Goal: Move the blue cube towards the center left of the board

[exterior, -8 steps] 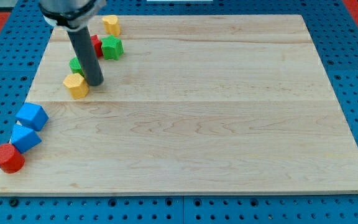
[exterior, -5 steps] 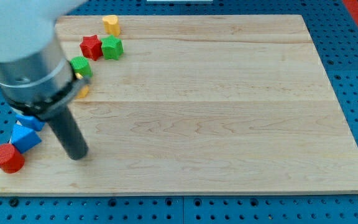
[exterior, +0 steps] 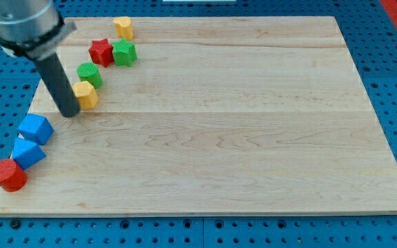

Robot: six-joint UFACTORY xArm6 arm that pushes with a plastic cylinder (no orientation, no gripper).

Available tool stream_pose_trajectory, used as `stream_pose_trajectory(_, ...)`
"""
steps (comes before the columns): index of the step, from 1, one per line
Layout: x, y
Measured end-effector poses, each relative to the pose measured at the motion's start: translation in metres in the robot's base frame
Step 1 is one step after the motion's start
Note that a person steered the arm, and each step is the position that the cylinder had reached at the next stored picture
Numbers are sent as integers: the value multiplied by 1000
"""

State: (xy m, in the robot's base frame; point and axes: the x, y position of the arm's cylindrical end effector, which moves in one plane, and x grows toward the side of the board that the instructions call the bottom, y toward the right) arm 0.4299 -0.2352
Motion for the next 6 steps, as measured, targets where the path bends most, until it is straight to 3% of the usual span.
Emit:
stream_pose_trajectory(1, -6, -68)
stream_pose_trajectory(3, 84, -65)
stream_pose_trajectory(4, 92, -49)
stream_pose_trajectory(6, 61, -35)
